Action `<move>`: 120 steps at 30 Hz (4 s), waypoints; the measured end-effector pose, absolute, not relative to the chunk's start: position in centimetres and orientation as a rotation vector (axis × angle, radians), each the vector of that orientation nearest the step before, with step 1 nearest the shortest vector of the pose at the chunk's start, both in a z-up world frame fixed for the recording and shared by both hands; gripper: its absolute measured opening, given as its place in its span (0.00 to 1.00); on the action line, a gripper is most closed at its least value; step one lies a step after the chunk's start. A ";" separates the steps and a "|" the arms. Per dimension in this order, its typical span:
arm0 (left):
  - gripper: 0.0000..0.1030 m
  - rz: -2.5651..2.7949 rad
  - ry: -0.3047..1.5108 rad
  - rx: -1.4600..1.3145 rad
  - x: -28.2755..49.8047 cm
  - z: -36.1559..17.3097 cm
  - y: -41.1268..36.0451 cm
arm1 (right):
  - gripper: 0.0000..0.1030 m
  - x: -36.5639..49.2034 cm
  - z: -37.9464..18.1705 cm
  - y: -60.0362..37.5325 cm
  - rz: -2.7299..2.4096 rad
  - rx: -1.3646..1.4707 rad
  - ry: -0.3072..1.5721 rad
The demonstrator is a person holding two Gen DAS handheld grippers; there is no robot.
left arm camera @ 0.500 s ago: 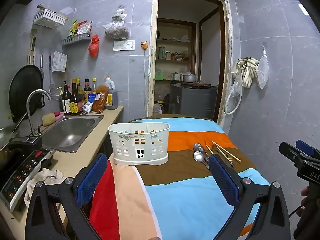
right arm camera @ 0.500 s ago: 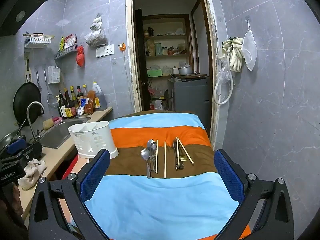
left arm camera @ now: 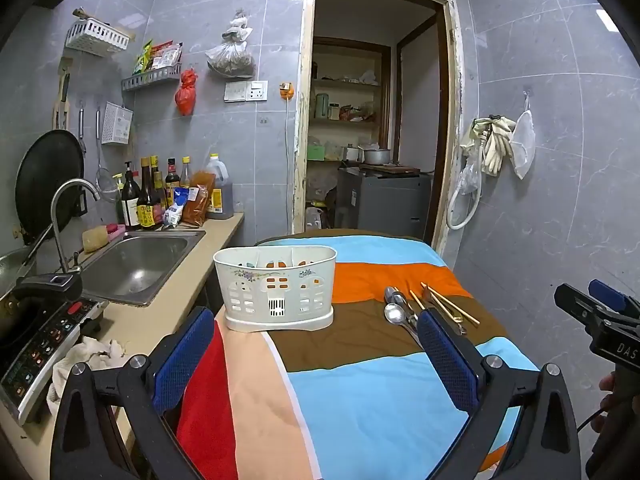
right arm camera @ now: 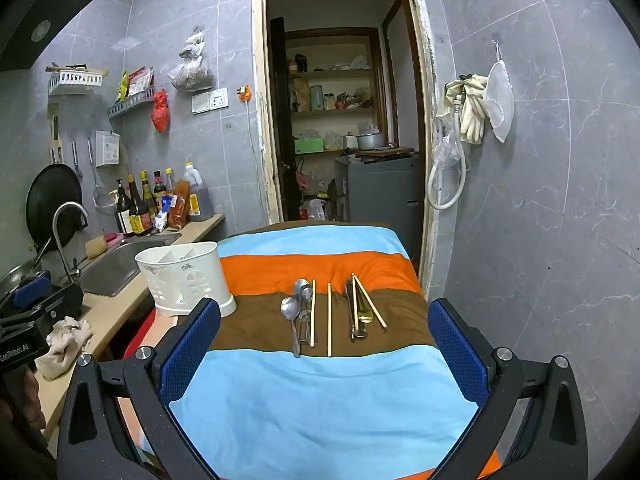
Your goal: Organize utensils
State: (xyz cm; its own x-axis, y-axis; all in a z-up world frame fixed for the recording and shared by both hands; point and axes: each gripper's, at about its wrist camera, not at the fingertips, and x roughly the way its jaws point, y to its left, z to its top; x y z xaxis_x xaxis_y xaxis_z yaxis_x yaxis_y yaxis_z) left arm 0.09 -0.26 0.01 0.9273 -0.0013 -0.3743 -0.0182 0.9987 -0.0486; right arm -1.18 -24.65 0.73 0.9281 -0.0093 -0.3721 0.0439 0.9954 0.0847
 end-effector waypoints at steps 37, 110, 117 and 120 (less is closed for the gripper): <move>0.99 0.006 0.380 -0.053 0.1 0.4 -0.4 | 0.99 -1.2 0.7 -24.3 -0.025 0.085 0.382; 0.99 -0.101 0.419 -0.024 10.9 -0.4 -6.3 | 0.99 10.3 -1.1 -31.5 -0.059 0.144 0.495; 0.99 -0.127 0.510 -0.040 16.1 -3.0 -8.7 | 0.99 16.7 -3.7 -34.5 0.020 0.151 0.626; 0.99 -0.128 0.559 -0.046 18.0 -4.3 -9.2 | 0.99 19.5 -5.3 -34.8 0.057 0.145 0.684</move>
